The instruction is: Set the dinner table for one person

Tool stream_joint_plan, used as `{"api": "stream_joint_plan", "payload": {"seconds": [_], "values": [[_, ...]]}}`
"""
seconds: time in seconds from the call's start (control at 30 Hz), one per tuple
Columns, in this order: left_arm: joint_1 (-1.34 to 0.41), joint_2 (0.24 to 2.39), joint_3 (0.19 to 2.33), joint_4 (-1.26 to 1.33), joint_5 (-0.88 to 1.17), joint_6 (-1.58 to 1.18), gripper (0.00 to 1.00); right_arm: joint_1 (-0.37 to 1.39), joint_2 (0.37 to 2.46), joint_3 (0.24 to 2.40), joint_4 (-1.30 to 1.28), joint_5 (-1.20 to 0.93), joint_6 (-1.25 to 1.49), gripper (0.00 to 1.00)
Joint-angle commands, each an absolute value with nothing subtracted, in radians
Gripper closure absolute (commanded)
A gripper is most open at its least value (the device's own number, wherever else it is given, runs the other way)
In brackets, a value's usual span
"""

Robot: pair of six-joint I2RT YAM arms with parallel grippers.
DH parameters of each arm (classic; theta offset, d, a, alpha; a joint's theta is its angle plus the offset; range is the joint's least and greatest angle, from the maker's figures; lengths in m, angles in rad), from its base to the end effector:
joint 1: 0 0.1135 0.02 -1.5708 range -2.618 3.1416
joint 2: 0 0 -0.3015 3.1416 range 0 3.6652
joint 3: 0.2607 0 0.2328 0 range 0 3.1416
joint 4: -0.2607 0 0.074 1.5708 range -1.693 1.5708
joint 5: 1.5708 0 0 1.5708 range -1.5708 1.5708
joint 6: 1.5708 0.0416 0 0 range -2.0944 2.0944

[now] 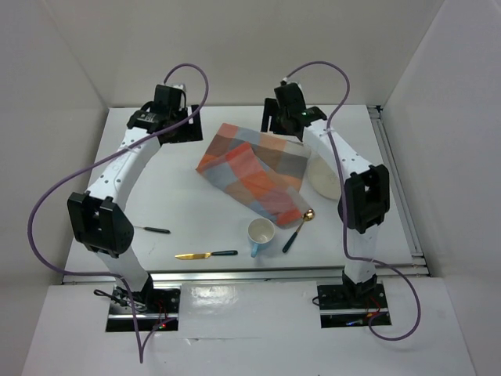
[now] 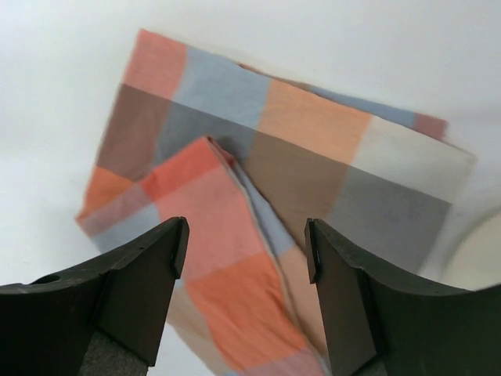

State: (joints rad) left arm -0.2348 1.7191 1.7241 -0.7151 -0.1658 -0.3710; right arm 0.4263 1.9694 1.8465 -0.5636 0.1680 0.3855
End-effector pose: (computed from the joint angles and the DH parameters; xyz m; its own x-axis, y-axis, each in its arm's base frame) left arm 0.3677 -0.0809 0.3978 -0.6299 -0.2170 -0.7457 -0.1294 0.9761 -0.1746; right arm 0.4186 0.1825 0.3504 -0.6438 0.1148 -0.7566 -0.0516 0.9799 0.1926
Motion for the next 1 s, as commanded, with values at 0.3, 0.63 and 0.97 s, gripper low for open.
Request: {"api": "stream_joint_plan", "payload": {"seconds": [0.3, 0.63, 0.97], "values": [[-0.169, 1.724, 1.710, -0.730, 0.008, -0.419, 0.07, 0.459, 2.347, 2.273, -0.752, 0.021, 0.598, 0.33], [-0.169, 1.866, 1.798, -0.776, 0.044, -0.419, 0.07, 0.508, 2.517, 2.424, -0.695, 0.078, 0.560, 0.30], [-0.150, 2.279, 2.174, -0.822, 0.167, -0.479, 0.07, 0.517, 2.562, 2.433, -0.657, 0.091, 0.534, 0.33]]}}
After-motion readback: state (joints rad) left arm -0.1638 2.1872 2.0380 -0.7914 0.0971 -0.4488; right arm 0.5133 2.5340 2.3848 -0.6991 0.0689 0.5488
